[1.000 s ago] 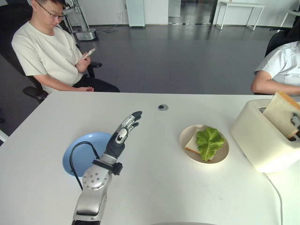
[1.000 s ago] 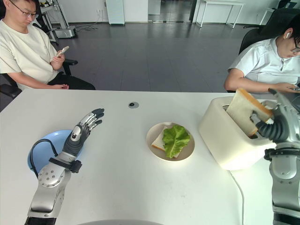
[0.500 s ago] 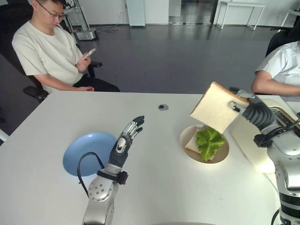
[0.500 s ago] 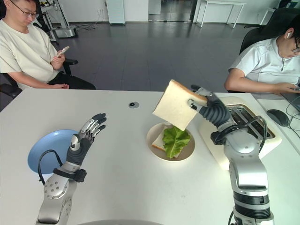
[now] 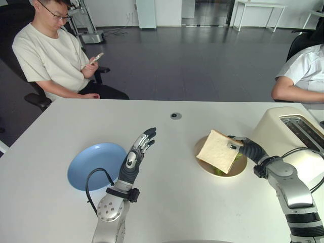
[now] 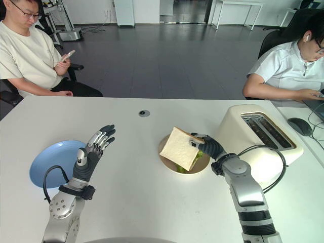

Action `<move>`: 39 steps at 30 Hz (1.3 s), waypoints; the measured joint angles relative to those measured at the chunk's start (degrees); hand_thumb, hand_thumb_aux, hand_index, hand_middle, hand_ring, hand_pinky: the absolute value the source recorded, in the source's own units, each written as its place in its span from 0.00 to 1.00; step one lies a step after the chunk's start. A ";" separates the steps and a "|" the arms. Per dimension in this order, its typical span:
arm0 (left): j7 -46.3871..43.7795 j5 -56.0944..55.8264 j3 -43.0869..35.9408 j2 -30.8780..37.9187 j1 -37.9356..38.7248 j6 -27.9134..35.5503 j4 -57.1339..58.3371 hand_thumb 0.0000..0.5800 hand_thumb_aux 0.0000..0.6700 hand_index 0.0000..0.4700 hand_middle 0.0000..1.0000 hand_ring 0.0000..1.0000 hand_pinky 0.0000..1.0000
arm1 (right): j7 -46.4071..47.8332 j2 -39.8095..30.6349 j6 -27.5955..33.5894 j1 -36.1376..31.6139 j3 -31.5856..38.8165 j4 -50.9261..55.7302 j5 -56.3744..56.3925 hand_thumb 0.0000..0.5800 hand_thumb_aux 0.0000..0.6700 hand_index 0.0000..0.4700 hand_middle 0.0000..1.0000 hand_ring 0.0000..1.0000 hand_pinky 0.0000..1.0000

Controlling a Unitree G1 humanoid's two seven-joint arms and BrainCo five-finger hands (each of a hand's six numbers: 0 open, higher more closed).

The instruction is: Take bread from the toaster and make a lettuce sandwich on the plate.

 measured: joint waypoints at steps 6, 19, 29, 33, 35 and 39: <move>0.00 0.01 0.02 0.03 0.17 0.00 -0.17 0.00 0.00 0.00 0.00 0.00 0.00 | -2.15 1.58 -4.20 -1.46 -0.48 -0.89 -2.06 0.00 0.00 0.00 0.00 0.00 0.00; -5.29 2.64 -5.58 3.73 0.26 2.30 -1.11 0.02 0.01 0.01 0.12 0.12 0.12 | 4.19 2.32 -14.30 9.72 -10.70 -18.27 9.03 0.78 0.53 0.53 1.00 1.00 1.00; -16.20 27.77 -30.46 7.04 -15.98 6.56 7.20 1.00 1.00 1.00 1.00 1.00 1.00 | 22.59 -12.35 -37.19 27.65 -5.60 -7.86 -8.07 1.00 1.00 1.00 1.00 1.00 1.00; -16.58 41.00 -38.05 6.11 -22.18 8.95 12.01 1.00 1.00 1.00 1.00 1.00 1.00 | 19.17 -14.81 -39.84 26.75 0.14 -8.22 -24.61 1.00 1.00 1.00 1.00 1.00 1.00; -14.53 47.22 -40.03 5.52 -24.85 10.21 15.98 1.00 1.00 1.00 1.00 1.00 1.00 | 16.98 -14.52 -39.25 25.72 4.16 -8.01 -32.95 1.00 1.00 1.00 1.00 1.00 1.00; -6.89 53.89 -41.54 1.65 -32.08 10.68 25.75 1.00 1.00 1.00 1.00 1.00 1.00 | 12.39 -12.37 -36.80 19.25 9.09 -5.99 -43.00 1.00 1.00 1.00 1.00 1.00 1.00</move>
